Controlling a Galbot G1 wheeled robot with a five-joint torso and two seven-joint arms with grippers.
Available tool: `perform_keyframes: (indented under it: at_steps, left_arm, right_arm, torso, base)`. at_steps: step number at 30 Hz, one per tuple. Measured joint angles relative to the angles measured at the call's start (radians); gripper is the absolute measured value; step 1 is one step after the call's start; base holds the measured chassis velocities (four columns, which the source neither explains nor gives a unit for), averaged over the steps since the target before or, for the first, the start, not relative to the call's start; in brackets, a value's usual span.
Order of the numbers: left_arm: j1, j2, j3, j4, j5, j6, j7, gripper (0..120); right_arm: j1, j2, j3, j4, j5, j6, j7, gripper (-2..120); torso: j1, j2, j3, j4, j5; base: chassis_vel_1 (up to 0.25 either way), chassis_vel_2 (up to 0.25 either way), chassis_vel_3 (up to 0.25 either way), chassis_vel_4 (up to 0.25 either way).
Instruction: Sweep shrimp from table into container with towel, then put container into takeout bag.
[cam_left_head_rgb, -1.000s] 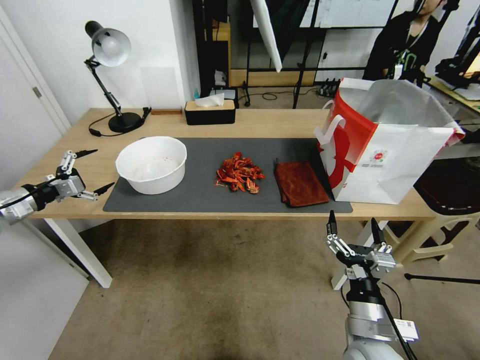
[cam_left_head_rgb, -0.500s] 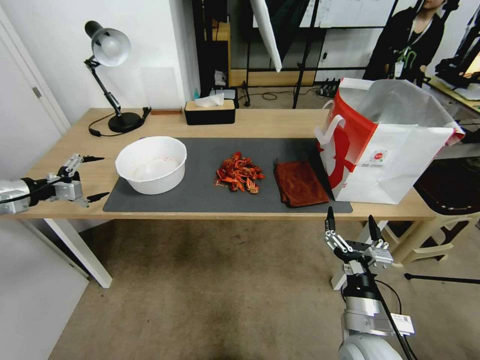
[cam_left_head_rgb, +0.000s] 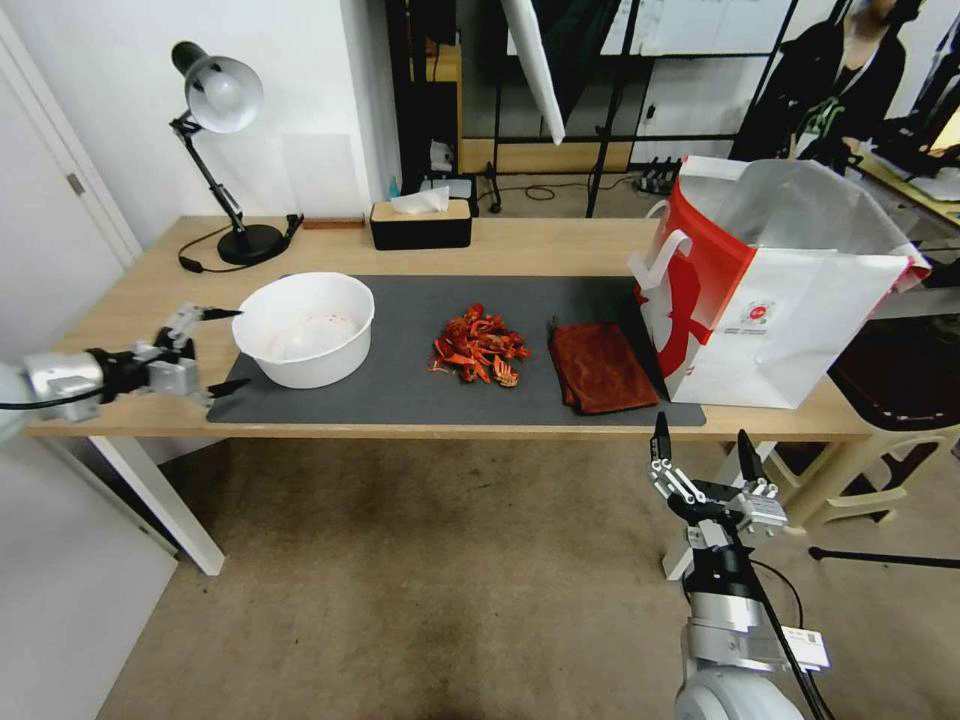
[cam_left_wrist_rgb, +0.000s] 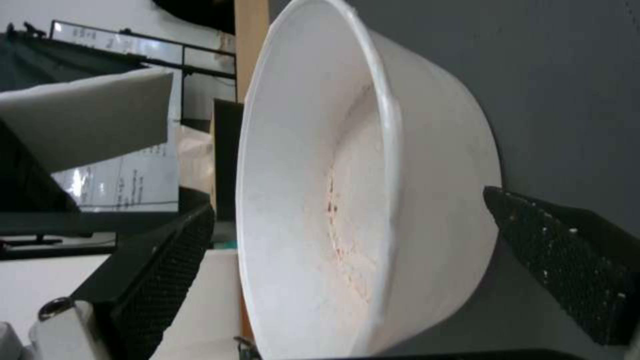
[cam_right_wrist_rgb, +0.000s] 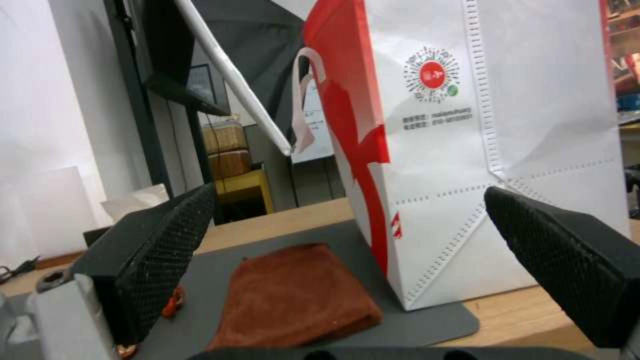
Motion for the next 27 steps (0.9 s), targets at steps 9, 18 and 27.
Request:
perform_keyframes:
  at_steps: [9,18,27]
  left_arm:
    - [-0.18,0.008,0.132,0.045,-0.006,-0.028,0.127,100]
    - [-0.325,-0.016,0.244,0.072,-0.005,-0.032,0.175,100]
    - [-0.577,-0.084,0.413,0.143,-0.002,-0.098,0.471,95]
  right_arm:
    - [0.0,0.001,0.0,0.0,0.011,0.001,0.002,100]
    - [0.009,0.004,-0.003,-0.009,0.018,0.001,0.004,100]
    - [0.012,0.004,0.003,-0.012,0.029,0.001,0.007,100]
  torso:
    - [0.0,0.0,0.0,0.0007,0.0005]
    - [0.0,0.0,0.0,0.0006,0.0002]
    - [0.0,0.0,0.0,0.0003,0.0005]
  base:
    - [0.0,0.0,0.0,0.0]
    - [0.0,0.0,0.0,0.0]
    - [0.0,0.0,0.0,0.0]
